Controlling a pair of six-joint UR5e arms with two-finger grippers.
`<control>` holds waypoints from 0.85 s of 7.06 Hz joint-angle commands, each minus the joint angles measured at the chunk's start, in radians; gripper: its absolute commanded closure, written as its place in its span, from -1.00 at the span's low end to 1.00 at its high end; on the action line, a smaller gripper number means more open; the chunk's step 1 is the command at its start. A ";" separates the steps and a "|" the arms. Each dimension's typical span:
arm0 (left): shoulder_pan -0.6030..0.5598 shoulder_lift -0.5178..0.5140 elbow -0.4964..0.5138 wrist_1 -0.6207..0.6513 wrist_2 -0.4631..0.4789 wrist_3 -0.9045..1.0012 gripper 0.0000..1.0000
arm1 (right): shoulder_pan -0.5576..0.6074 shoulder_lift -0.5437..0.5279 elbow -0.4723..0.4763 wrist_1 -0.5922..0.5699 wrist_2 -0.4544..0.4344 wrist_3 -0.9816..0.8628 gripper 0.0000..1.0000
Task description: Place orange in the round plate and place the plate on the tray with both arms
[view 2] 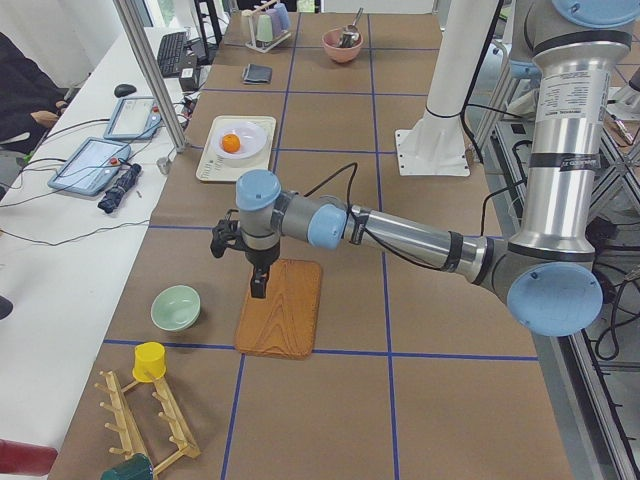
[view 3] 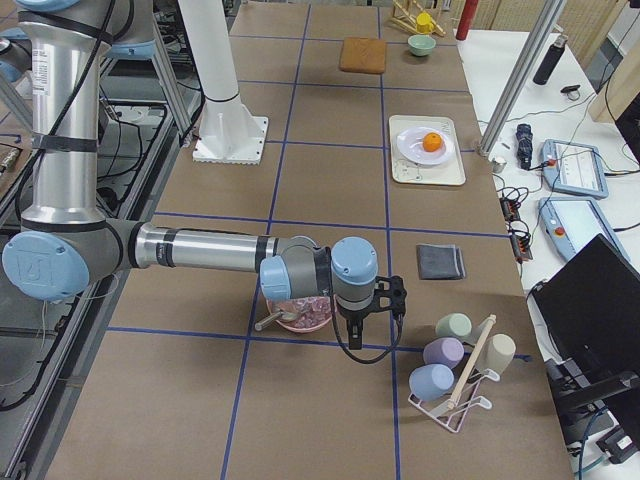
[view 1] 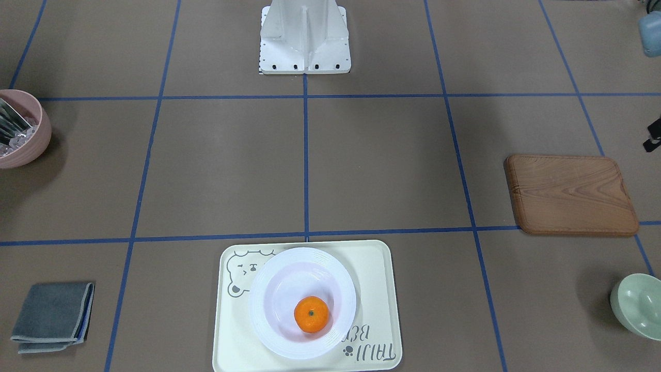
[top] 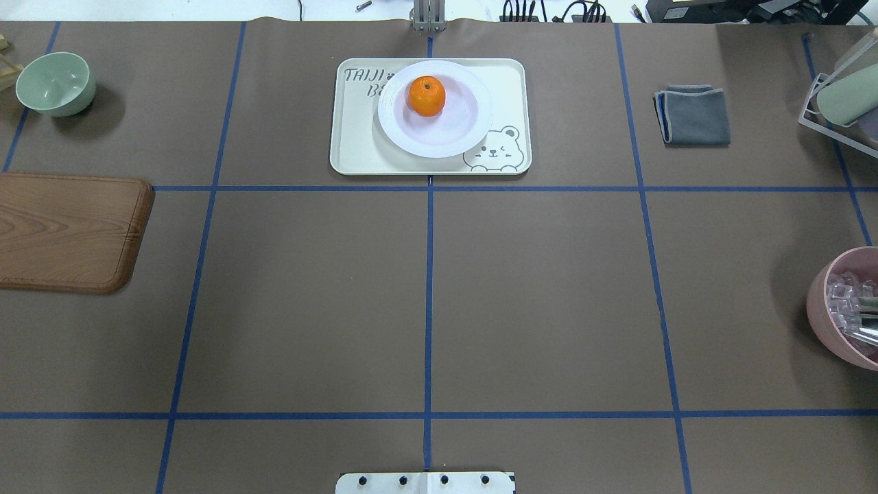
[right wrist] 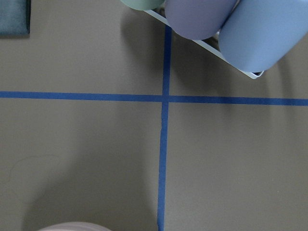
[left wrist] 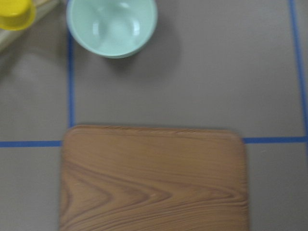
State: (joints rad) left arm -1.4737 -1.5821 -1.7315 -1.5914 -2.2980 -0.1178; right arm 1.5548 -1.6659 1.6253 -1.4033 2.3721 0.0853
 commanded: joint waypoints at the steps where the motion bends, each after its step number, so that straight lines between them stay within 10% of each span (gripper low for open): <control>1: -0.085 0.060 0.079 0.008 -0.006 0.170 -0.97 | 0.010 0.002 -0.005 -0.052 -0.042 -0.076 -1.00; 6: -0.082 0.070 0.085 0.002 -0.006 0.162 -0.97 | 0.048 0.023 -0.005 -0.149 -0.042 -0.151 -1.00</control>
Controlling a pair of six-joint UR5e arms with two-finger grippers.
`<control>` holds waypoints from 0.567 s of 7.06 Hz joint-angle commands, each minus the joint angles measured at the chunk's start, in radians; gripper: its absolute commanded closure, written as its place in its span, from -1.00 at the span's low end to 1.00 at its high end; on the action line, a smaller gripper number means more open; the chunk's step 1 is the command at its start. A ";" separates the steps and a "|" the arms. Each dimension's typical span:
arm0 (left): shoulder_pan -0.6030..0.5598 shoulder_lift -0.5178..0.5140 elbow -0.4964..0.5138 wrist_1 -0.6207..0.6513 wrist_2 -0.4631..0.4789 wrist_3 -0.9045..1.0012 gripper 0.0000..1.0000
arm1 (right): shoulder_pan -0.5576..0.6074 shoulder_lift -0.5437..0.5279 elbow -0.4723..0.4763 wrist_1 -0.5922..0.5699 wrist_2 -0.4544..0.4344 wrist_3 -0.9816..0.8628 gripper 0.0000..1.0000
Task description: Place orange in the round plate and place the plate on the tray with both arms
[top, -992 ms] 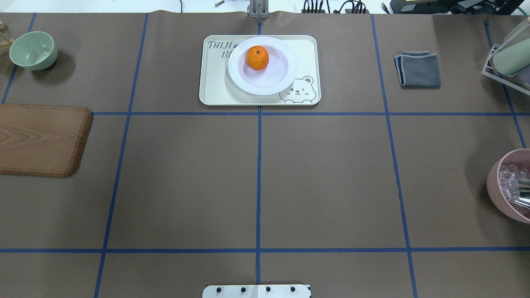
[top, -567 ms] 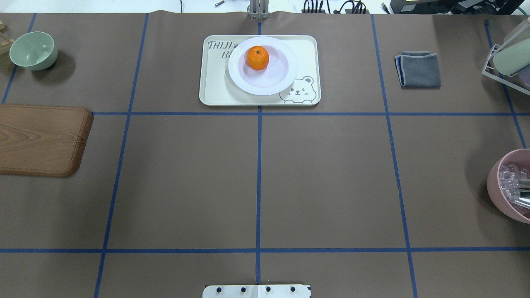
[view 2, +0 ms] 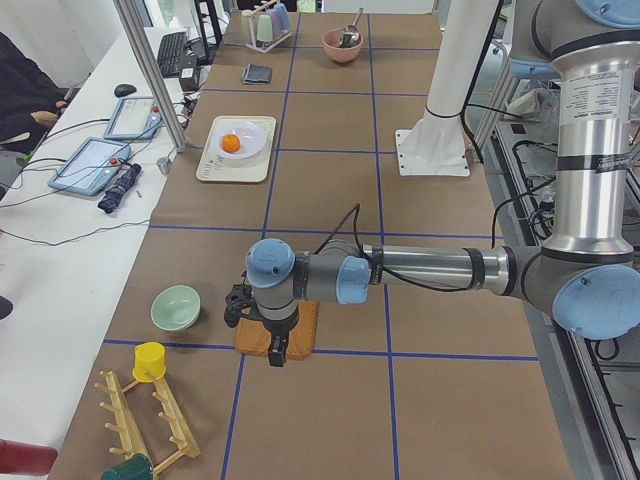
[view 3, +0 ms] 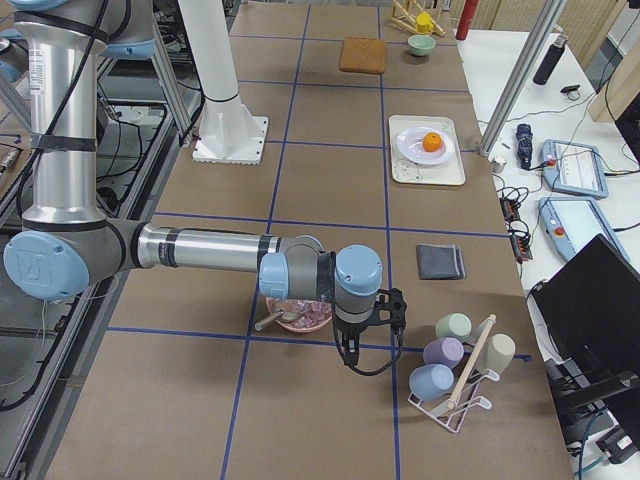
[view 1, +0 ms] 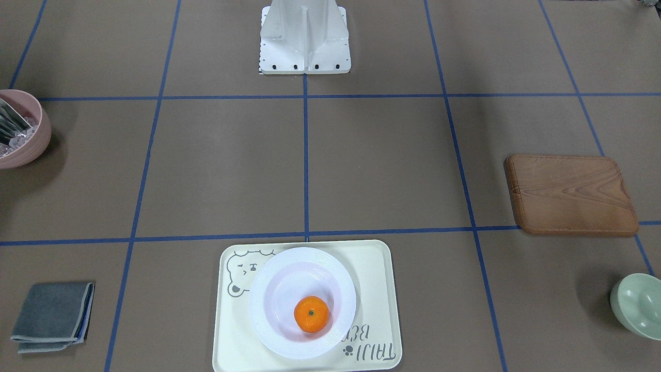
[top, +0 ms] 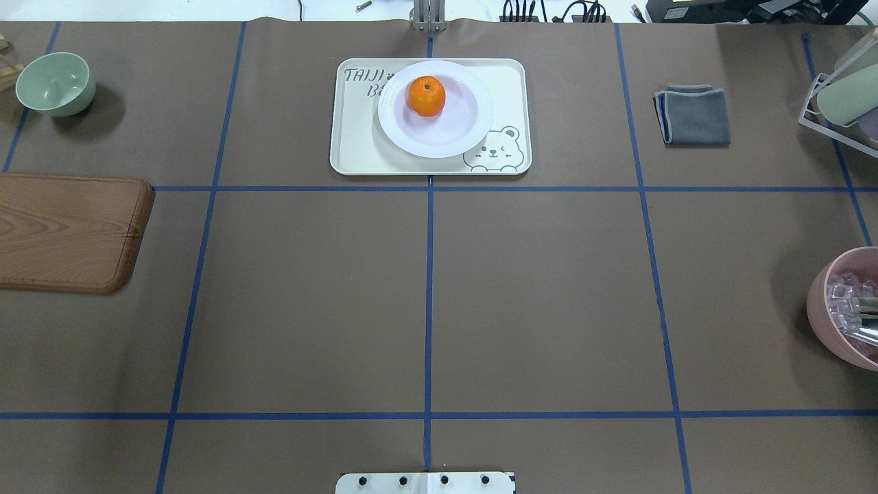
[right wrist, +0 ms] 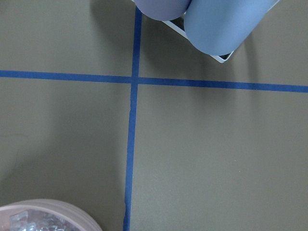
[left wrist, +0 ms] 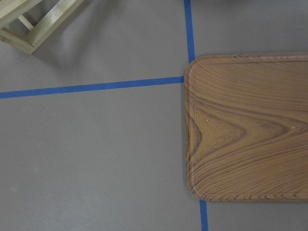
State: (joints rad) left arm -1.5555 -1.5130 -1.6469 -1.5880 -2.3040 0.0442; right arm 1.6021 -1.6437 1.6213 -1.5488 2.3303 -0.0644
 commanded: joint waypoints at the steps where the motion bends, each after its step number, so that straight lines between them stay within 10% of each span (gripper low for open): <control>1: 0.000 0.001 0.001 -0.001 0.000 -0.001 -0.97 | 0.001 -0.002 -0.001 -0.002 0.000 -0.002 -1.00; 4: -0.001 0.001 0.007 -0.003 0.000 0.000 -0.97 | 0.002 -0.010 0.005 -0.002 0.004 -0.002 -1.00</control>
